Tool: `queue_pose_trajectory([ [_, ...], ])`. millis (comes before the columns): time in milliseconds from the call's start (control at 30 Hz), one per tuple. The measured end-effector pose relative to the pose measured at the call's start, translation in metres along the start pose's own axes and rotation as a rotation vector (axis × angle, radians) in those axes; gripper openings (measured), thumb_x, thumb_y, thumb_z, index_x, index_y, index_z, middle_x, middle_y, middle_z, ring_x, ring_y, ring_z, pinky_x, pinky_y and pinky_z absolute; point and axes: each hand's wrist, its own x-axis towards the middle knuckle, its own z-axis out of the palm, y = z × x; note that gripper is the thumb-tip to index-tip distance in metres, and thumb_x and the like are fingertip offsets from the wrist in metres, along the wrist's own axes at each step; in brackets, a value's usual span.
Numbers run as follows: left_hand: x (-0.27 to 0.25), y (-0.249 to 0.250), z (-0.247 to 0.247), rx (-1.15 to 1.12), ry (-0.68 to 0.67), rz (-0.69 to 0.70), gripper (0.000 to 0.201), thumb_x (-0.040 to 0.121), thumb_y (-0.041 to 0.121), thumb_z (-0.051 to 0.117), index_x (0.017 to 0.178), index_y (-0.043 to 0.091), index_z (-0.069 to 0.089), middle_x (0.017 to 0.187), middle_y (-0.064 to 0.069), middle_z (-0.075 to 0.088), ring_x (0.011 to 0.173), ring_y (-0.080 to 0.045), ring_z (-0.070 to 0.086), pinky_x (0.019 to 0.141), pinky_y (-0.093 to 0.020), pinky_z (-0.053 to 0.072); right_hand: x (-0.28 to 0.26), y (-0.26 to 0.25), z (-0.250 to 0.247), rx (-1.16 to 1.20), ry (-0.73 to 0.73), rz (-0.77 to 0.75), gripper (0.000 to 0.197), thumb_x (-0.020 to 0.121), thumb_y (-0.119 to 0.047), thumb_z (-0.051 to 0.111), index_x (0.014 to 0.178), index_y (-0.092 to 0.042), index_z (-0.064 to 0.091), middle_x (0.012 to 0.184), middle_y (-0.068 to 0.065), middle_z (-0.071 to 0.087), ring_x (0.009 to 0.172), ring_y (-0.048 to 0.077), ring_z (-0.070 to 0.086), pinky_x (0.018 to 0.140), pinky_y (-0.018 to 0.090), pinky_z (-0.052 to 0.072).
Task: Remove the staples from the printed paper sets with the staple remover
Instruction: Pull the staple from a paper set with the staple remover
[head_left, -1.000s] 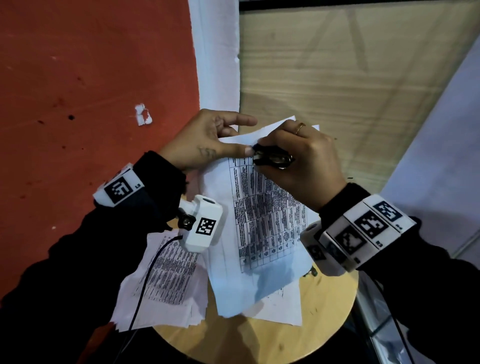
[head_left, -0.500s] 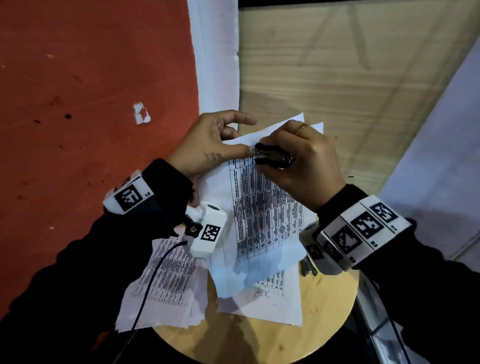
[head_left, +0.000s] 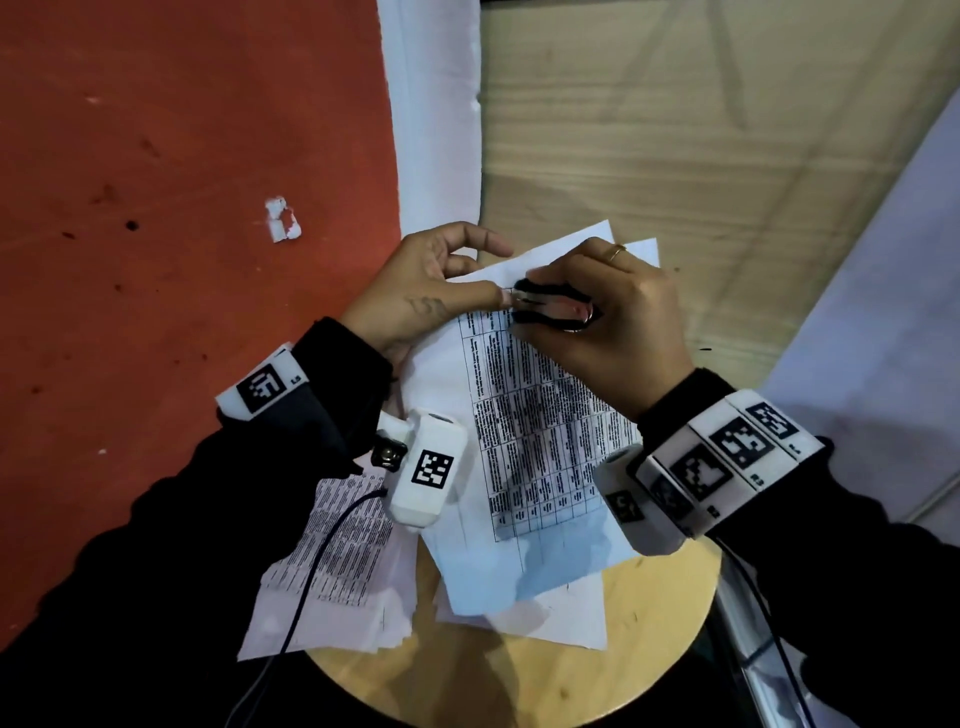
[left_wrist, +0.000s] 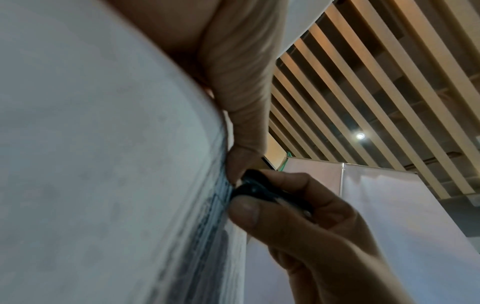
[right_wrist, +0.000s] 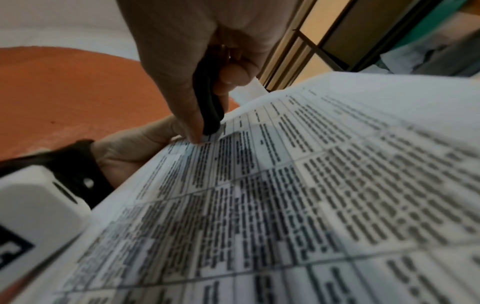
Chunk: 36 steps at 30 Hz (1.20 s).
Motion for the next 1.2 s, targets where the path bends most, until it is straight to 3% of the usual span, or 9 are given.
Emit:
queue_pose_trajectory([
  [100,-0.002,0.001,-0.002,-0.015,-0.013,0.008,0.032,0.077,-0.011,0.066,0.097,0.013,0.057,0.056,0.011,0.066,0.058,0.004,0.06,0.062,-0.008,0.046,0.001,-0.001,-0.002,0.054,-0.013,0.064,0.027,0.063,-0.017,0.081,0.086,-0.006,0.071,0.081,0.007,0.066,0.074,0.016,0.061,0.065,0.029,0.05],
  [233,-0.001,0.0,-0.003,-0.062,-0.047,-0.025,0.032,0.074,-0.005,0.07,0.098,0.013,0.059,0.068,0.007,0.071,0.065,-0.002,0.065,0.066,-0.014,0.051,0.002,-0.002,-0.002,-0.054,-0.005,-0.071,0.024,0.064,-0.009,0.078,0.085,-0.002,0.07,0.082,0.013,0.065,0.075,0.032,0.064,0.062,0.035,0.048],
  [333,0.002,-0.003,-0.004,-0.127,-0.025,-0.071,0.036,0.065,-0.001,0.073,0.096,0.012,0.06,0.076,0.002,0.072,0.068,-0.008,0.066,0.071,-0.021,0.055,0.002,-0.002,-0.001,-0.102,0.018,-0.145,0.021,0.064,-0.004,0.078,0.084,0.0,0.069,0.081,0.014,0.066,0.074,0.032,0.061,0.062,0.035,0.044],
  [500,0.003,0.0,0.001,-0.119,-0.028,-0.095,0.033,0.075,-0.016,0.062,0.092,0.011,0.055,0.057,0.005,0.067,0.051,-0.003,0.061,0.054,-0.014,0.049,0.0,0.001,-0.002,-0.159,-0.023,-0.22,0.018,0.067,-0.003,0.077,0.084,-0.001,0.07,0.083,0.011,0.067,0.073,0.031,0.059,0.055,0.033,0.048],
  [600,0.002,-0.001,0.005,-0.106,0.015,-0.06,0.042,0.067,-0.015,0.067,0.092,0.014,0.05,0.055,0.008,0.064,0.05,0.0,0.059,0.052,-0.011,0.045,-0.002,0.001,-0.002,-0.162,-0.02,-0.208,0.019,0.067,-0.004,0.077,0.084,-0.001,0.07,0.082,0.012,0.067,0.072,0.032,0.061,0.055,0.035,0.05],
  [700,0.0,-0.002,0.009,-0.069,0.07,0.006,0.044,0.069,-0.01,0.07,0.092,0.019,0.046,0.062,0.008,0.061,0.055,0.0,0.058,0.055,-0.012,0.045,-0.003,-0.001,-0.001,-0.116,-0.003,-0.094,0.023,0.064,-0.007,0.077,0.085,-0.001,0.07,0.08,0.013,0.065,0.072,0.032,0.063,0.058,0.036,0.052],
  [833,-0.005,-0.001,0.013,0.04,0.085,0.126,0.048,0.057,0.024,0.072,0.095,0.027,0.041,0.075,-0.003,0.055,0.071,-0.018,0.052,0.062,-0.027,0.043,-0.002,-0.004,-0.003,0.019,0.022,0.091,0.023,0.062,-0.012,0.078,0.082,-0.004,0.07,0.075,0.008,0.064,0.071,0.016,0.058,0.062,0.027,0.047],
  [1000,-0.008,-0.009,0.016,0.302,0.172,0.258,0.04,0.063,0.029,0.065,0.092,0.038,0.039,0.071,0.004,0.065,0.064,-0.026,0.057,0.059,-0.043,0.047,-0.002,-0.008,-0.001,0.175,0.009,0.37,0.027,0.059,-0.025,0.084,0.079,-0.013,0.07,0.078,0.003,0.068,0.073,0.016,0.064,0.072,0.037,0.053],
  [1200,-0.011,-0.008,0.015,0.569,0.186,0.289,0.038,0.063,0.041,0.056,0.094,0.035,0.035,0.072,0.019,0.061,0.072,-0.02,0.061,0.074,-0.041,0.05,-0.001,-0.008,0.002,0.249,-0.012,0.55,0.032,0.059,-0.015,0.087,0.066,-0.032,0.061,0.079,0.003,0.071,0.075,0.016,0.068,0.075,0.04,0.056],
])
